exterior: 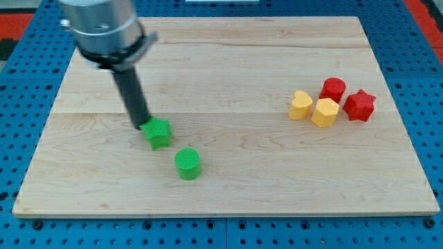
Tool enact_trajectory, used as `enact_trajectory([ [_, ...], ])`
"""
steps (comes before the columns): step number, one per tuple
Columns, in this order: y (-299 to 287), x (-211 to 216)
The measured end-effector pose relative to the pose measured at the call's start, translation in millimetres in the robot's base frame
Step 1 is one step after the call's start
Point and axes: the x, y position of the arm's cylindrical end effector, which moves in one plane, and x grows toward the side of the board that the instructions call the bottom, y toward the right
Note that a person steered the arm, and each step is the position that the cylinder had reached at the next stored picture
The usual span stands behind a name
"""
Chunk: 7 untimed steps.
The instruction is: Push blue cube diagonally below blue triangle
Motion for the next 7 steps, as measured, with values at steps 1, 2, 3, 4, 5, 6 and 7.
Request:
enact_trajectory([
  [1,24.9,10.1],
  [2,5.2,-40.6],
  [3,5.2,-116.8],
  [4,11.7,-215.3],
  [5,-17.9,-280.8],
  [6,-83.8,-280.3],
  [7,-165.2,-280.4],
])
